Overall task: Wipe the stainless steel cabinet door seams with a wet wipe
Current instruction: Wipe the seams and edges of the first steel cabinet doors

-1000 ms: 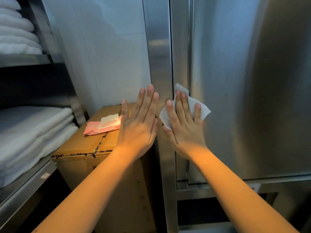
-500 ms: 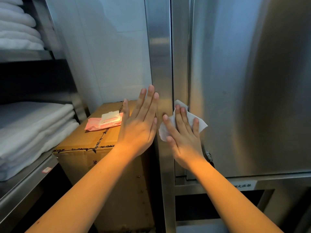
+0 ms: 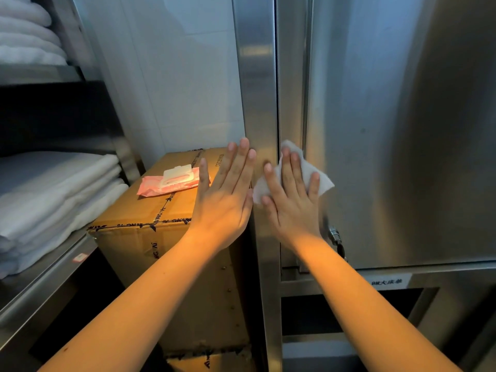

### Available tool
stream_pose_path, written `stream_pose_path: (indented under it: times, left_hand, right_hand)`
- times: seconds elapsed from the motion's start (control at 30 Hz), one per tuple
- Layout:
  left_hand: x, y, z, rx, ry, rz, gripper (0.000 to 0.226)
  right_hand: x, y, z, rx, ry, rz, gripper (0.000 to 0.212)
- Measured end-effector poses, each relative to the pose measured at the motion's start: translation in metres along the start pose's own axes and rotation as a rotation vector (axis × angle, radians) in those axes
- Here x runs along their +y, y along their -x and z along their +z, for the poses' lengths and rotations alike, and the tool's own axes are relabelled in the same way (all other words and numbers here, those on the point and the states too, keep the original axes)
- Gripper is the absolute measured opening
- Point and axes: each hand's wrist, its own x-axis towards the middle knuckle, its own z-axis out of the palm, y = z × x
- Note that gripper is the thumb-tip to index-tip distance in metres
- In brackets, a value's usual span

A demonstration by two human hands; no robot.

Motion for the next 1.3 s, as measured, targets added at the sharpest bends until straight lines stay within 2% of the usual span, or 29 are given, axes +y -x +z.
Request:
stream_pose_path:
  times: [0.1,0.27,0.33,0.47,0.63,0.93,1.17,1.23,1.3]
  left_hand:
    - [0.000,0.004,0.003,-0.046,-0.021,-0.004,0.063]
    - [0.009,0.018,0.008,-0.092,0.004,-0.031,0.061]
    - [0.012,0.025,0.011,-0.107,0.014,-0.034,0.060]
    - [0.015,0.039,0.017,-0.128,0.003,-0.026,0.061]
    - [0.018,0.049,0.017,-0.079,-0.003,0.010,0.058]
    - [0.021,0.071,0.025,-0.143,-0.027,0.032,0.061]
    - [0.029,0.076,0.025,-0.131,-0.021,0.017,0.060]
    - [0.033,0.076,0.025,-0.123,-0.024,0.006,0.059]
    - [0.035,0.076,0.025,-0.124,-0.035,-0.007,0.058]
  right_hand:
    - [0.001,-0.005,0.000,0.014,0.004,-0.007,0.052]
    - [0.006,0.061,0.018,-0.107,0.011,-0.033,0.053]
    - [0.007,0.079,0.023,-0.106,0.030,-0.038,0.053]
    - [0.006,0.046,0.016,-0.063,-0.005,-0.027,0.054]
    - [0.005,0.014,0.011,0.018,-0.029,-0.023,0.054]
    - [0.011,0.131,0.042,-0.198,0.042,-0.008,0.055]
    - [0.007,0.062,0.034,-0.050,-0.037,0.004,0.056]
    - [0.006,0.065,0.037,-0.032,-0.041,0.020,0.055]
    - [0.006,0.093,0.044,-0.085,-0.024,0.027,0.058]
